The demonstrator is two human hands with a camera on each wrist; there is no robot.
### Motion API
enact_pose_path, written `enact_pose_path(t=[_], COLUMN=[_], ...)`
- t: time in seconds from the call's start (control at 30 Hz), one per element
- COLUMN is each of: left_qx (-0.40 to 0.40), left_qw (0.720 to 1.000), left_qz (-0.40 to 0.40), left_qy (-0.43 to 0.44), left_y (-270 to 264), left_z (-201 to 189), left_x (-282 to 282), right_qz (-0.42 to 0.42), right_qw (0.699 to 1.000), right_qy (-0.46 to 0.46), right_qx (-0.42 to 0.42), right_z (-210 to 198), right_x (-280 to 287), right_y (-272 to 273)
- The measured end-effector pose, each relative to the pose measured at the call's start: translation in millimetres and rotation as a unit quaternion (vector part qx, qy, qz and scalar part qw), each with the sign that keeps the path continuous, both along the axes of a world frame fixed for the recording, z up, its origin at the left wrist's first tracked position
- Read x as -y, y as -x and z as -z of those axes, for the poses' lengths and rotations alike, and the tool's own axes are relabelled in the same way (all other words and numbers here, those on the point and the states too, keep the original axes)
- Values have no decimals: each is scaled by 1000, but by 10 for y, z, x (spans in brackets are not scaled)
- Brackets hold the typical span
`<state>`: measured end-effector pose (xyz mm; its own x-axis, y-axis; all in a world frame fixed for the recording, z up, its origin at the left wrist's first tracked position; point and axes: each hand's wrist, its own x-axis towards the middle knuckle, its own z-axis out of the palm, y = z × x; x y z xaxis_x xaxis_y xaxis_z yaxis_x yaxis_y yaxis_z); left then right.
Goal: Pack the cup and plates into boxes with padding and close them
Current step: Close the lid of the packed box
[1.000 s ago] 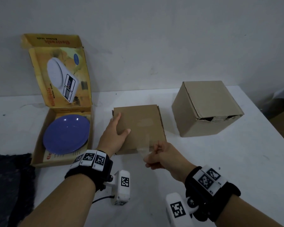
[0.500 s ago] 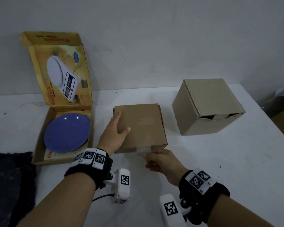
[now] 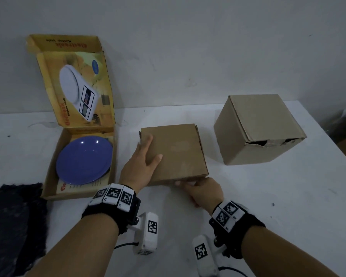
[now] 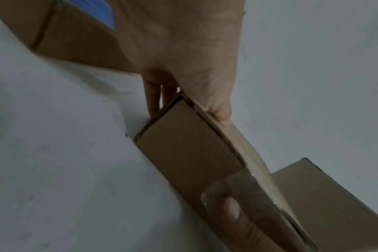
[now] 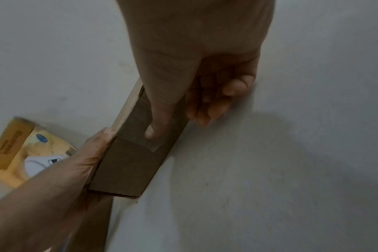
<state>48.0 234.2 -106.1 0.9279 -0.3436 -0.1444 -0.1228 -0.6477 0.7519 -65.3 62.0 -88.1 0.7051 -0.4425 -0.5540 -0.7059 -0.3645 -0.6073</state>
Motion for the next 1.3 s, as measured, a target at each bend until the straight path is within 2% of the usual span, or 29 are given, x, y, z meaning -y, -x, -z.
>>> enact_pose_path(t=[0.1,0.23,0.47,0.57,0.7,0.77,0.83,0.93,1.0,1.17,1.3], left_qx=[4,-1,-28,-48,-92,-117,-109,-83,-60,34,115], left_qw=[1000,1000,999,999,989,981,981,982,982,975,949], left_qz=[7,14,19,15,-78,-125,-137,-151,-161,-215,-291], left_qy=[-18,-14,-18,15,90,96,87,83,80,47,40], left_y=[-23,-40,-27,-12,134,220,281,334,352,316,339], left_z=[5,-10,-51,-91,-177,-189,-188,-231,-307,-521,-612], left_x=[-14,-7,-3,32,34,-5,-57,-173,-298,-837,-1472], right_qz=[-20,3,-46,-40,-101,-128,-147,-195,-227,-329,-388], right_qw=[998,995,993,994,993,989,979,952,934,890,860], right_qy=[60,84,93,93,65,65,105,204,235,253,224], right_qx=[-28,-50,-51,-37,-12,37,92,119,146,191,245], right_z=[-53,-74,-29,-82,-228,-293,-363,-506,-592,-664,-567], right_x=[23,21,30,163,383,390,354,218,66,-455,-1007], right_y=[-14,-11,8,-19,-85,-119,-175,-283,-352,-486,-514])
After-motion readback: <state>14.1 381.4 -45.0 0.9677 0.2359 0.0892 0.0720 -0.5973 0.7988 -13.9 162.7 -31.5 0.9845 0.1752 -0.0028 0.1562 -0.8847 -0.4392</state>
